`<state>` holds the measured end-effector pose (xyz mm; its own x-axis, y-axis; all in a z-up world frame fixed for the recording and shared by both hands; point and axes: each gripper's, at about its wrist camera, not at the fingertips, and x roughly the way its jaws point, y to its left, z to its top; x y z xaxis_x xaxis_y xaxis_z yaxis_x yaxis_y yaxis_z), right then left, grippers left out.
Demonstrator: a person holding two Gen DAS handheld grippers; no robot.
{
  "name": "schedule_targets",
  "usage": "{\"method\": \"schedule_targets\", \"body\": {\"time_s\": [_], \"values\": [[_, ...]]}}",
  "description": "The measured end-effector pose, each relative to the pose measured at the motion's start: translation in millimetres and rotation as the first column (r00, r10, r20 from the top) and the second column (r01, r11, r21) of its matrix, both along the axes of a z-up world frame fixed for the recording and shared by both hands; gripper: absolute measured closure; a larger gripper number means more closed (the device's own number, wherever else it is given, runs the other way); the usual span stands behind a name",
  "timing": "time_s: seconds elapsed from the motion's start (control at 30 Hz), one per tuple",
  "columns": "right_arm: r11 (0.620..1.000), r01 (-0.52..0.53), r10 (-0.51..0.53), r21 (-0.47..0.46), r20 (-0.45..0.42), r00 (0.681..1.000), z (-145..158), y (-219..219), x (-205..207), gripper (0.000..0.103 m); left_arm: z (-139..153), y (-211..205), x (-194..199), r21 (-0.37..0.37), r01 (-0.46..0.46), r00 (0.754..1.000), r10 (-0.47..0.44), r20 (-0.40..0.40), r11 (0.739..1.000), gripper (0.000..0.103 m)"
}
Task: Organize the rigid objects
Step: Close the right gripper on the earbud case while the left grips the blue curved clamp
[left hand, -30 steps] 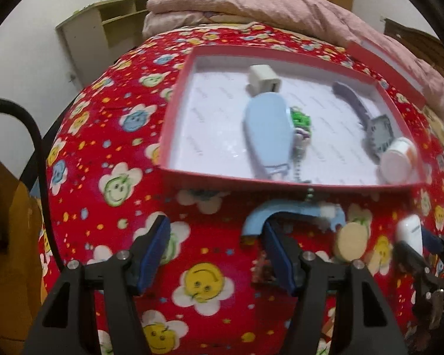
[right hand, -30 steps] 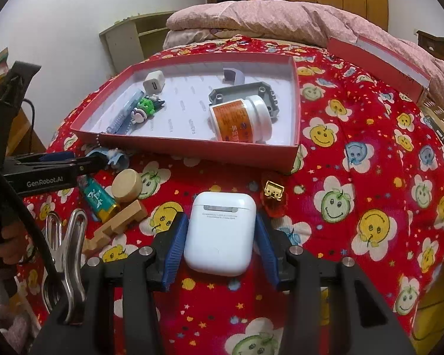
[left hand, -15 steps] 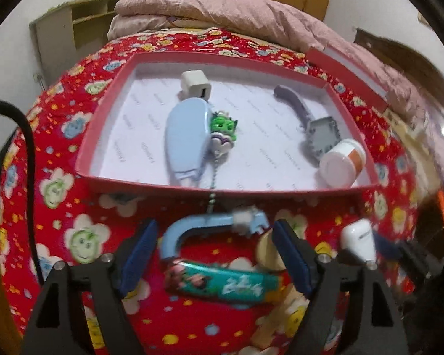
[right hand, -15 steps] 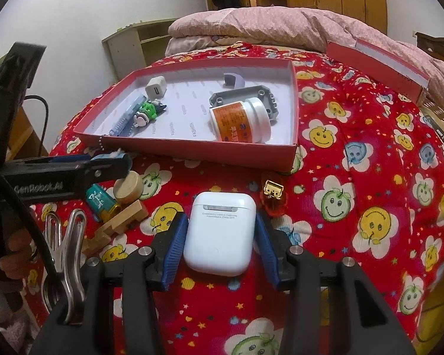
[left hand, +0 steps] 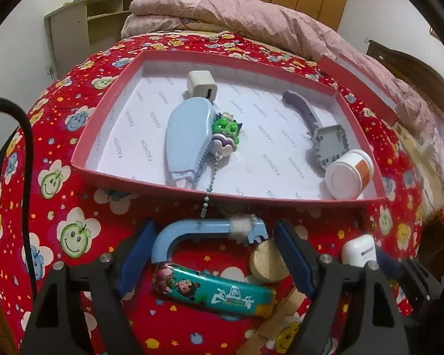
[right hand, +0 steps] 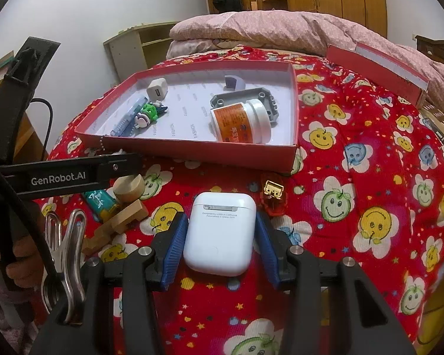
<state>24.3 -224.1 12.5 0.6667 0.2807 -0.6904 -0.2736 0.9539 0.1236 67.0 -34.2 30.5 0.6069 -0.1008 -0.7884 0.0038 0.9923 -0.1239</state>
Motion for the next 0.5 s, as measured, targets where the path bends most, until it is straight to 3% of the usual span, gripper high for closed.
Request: {"method": "schedule_targets", "body": {"time_s": [0.07,0.5], "values": [[1.0,0.001,-0.001,0.001,0.001,1.0,0,0,1,0.055,0,-1,-1,0.028,-0.007,1.0,0.007,-0.001,1.0,0.027],[0.999,0.013,-0.012,-0.032,0.012,1.0,0,6,0,0.056,9,11,-17,0.058,0.04,0.999,-0.04,0.008,0.998,0.027]]}}
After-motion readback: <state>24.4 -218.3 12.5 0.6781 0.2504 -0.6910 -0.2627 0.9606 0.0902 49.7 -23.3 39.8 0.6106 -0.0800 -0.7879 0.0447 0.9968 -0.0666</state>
